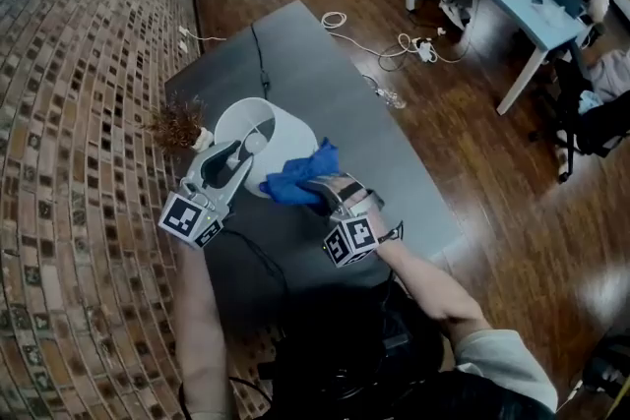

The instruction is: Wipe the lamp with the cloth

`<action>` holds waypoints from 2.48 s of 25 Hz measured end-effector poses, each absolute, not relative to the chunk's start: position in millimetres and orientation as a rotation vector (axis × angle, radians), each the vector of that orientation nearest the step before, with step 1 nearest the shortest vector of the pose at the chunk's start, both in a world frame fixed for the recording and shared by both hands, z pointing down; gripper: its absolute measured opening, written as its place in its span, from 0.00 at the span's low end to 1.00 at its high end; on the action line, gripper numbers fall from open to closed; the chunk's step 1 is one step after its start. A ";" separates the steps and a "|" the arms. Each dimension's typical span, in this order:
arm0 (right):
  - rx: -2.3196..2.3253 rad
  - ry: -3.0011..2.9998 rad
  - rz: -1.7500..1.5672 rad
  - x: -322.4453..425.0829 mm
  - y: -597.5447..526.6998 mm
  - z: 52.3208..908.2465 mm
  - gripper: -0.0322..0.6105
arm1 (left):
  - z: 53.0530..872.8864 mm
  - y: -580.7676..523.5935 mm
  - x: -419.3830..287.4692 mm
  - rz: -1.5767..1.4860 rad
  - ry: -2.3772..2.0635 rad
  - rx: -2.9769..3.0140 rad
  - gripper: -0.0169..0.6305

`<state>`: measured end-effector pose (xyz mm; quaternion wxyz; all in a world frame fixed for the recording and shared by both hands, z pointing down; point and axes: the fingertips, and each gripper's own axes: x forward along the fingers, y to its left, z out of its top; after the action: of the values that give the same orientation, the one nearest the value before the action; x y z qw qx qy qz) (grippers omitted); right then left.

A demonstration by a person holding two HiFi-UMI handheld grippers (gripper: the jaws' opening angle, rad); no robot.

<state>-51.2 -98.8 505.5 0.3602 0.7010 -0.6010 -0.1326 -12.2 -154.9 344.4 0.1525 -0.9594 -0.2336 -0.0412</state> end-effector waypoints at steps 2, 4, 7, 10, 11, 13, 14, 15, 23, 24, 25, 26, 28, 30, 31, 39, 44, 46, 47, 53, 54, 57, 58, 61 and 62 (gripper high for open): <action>1.709 -1.542 -0.228 -64.3 -84.2 555.5 0.19 | 341.1 -151.5 -9.5 -0.116 -0.694 -2.778 0.23; 1.736 -1.530 -0.209 -69.2 -76.8 546.1 0.19 | 338.0 -151.9 -9.0 -0.122 -0.723 -2.820 0.22; 1.874 -1.408 -0.413 -63.0 -84.1 448.1 0.19 | 333.3 -156.8 -8.1 -0.144 -0.797 -2.888 0.22; 1.965 -1.203 -0.596 -49.4 -104.5 367.2 0.19 | 325.6 -165.7 -7.3 -0.137 -0.877 -3.011 0.13; 1.955 -1.152 -0.612 -46.3 -114.7 361.7 0.19 | 324.5 -167.9 -7.2 -0.133 -0.890 -3.031 0.13; 1.893 -1.095 -0.611 -47.6 -134.1 378.5 0.19 | 323.6 -170.3 -6.3 -0.124 -0.897 -3.046 0.13; 1.854 -1.083 -0.610 -53.7 -139.8 394.0 0.19 | 323.9 -170.0 -5.8 -0.121 -0.898 -3.043 0.13; 1.809 -1.082 -0.602 -63.0 -143.0 412.2 0.19 | 324.3 -168.4 -5.7 -0.119 -0.904 -3.035 0.13; 1.599 -1.203 -0.341 -112.7 -141.2 518.4 0.19 | 324.6 -161.8 -7.3 -0.103 -1.029 -2.969 0.13; 1.632 -1.188 -0.363 -113.9 -143.5 500.3 0.19 | 326.0 -161.9 -7.6 -0.127 -1.057 -2.952 0.13; 1.668 -1.153 -0.407 -112.9 -148.5 476.1 0.19 | 327.3 -162.6 -7.9 -0.159 -1.083 -2.932 0.13; 1.700 -1.098 -0.462 -109.6 -155.3 448.5 0.19 | 328.5 -163.6 -8.2 -0.194 -1.104 -2.910 0.13; 1.737 -0.967 -0.549 -98.5 -169.9 403.6 0.19 | 331.0 -164.6 -8.3 -0.249 -1.131 -2.869 0.13; 1.723 -0.893 -0.544 -86.6 -183.3 401.1 0.19 | 333.7 -164.2 -5.2 -0.270 -1.130 -2.835 0.13; 1.694 -0.891 -0.519 -84.4 -189.1 416.0 0.19 | 334.6 -164.3 -3.1 -0.271 -1.114 -2.825 0.12; 1.700 -1.157 -0.067 -117.7 -132.9 560.6 0.19 | 338.6 -156.7 -7.5 -0.227 -1.064 -2.762 0.08; 2.357 -1.082 -0.088 -49.7 -86.1 436.7 0.19 | 337.7 -159.2 -4.9 -0.173 -1.026 -2.764 0.09; 2.521 -1.107 -0.098 -29.7 -85.1 414.6 0.19 | 340.7 -160.5 -5.4 -0.171 -1.000 -2.746 0.10; 2.549 -1.127 -0.091 -25.0 -89.2 417.8 0.19 | 342.2 -161.1 -5.6 -0.171 -0.989 -2.738 0.10; 2.554 -1.244 0.274 -41.5 -94.7 536.6 0.19 | 349.9 -159.0 -9.2 -0.180 -0.943 -2.683 0.10; 2.554 -1.266 0.393 -43.8 -88.6 558.5 0.19 | 351.3 -158.8 -10.3 -0.186 -0.934 -2.669 0.10; 2.631 -1.295 0.614 -33.1 -60.0 580.7 0.19 | 353.5 -153.9 -14.2 -0.220 -0.918 -2.608 0.12; 2.686 -1.309 0.627 -22.4 -49.3 571.4 0.19 | 352.2 -150.1 -16.4 -0.232 -0.908 -2.585 0.12; 2.841 -1.477 0.550 20.2 -32.3 510.0 0.19 | 335.5 -137.6 -22.5 -0.236 -0.782 -2.533 0.12; 2.871 -1.580 0.506 34.8 -33.1 483.4 0.19 | 328.6 -132.3 -22.2 -0.233 -0.719 -2.522 0.12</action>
<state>34.8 -33.1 483.4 -0.0869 0.8626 -0.4746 0.1520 -22.2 -132.3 328.6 0.2515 -0.9271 -0.2642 -0.0858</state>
